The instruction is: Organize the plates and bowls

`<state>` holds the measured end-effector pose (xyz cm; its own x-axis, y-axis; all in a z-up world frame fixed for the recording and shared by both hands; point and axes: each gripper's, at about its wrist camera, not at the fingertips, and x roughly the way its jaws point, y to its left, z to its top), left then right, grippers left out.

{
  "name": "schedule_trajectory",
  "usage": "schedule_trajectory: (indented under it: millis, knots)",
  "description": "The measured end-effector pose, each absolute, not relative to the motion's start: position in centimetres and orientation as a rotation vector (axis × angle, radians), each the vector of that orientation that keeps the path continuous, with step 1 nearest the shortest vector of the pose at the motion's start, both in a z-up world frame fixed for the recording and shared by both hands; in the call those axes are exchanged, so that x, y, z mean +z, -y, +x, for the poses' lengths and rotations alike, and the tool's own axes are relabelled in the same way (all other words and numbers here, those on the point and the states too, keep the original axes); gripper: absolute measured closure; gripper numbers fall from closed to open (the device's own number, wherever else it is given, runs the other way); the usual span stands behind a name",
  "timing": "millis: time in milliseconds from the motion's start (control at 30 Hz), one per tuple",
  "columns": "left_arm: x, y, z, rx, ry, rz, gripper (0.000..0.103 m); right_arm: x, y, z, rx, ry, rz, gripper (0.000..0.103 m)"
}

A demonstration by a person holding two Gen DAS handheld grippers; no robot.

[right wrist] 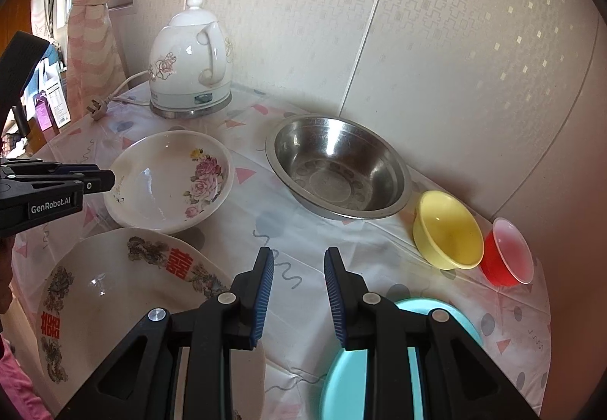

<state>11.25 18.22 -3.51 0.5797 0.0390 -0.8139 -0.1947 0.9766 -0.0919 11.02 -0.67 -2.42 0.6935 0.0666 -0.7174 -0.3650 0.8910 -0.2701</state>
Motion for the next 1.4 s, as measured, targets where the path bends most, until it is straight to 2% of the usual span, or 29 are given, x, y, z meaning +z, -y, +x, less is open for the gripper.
schedule_trajectory:
  millis: [600, 867, 1133, 1267, 1333, 1400]
  knots:
    - [-5.5, -23.0, 12.9, 0.194, -0.965, -0.255, 0.082, -4.8, -1.2, 17.5, 0.388, -0.986, -0.169, 0.075]
    - [-5.5, -23.4, 13.7, 0.172, -0.942, -0.274, 0.078, -5.6, -2.6, 19.3, 0.431, -1.026, -0.079, 0.075]
    - [-7.1, -23.3, 15.5, 0.131, -0.977, -0.260, 0.078, -7.6, -4.4, 21.3, 0.452, -1.107, -0.061, 0.075]
    - [-7.9, -23.2, 16.2, 0.091, -0.986, -0.280, 0.077, -8.7, -5.8, 21.3, 0.468, -1.129, -0.104, 0.082]
    - [-7.9, -23.1, 16.5, 0.079, -0.985, -0.294, 0.081, -9.0, -6.1, 21.2, 0.464, -1.114, -0.125, 0.082]
    - [-7.9, -22.7, 16.7, 0.090, -0.979, -0.279, 0.082, -9.1, -6.3, 21.4, 0.461, -1.111, -0.128, 0.082]
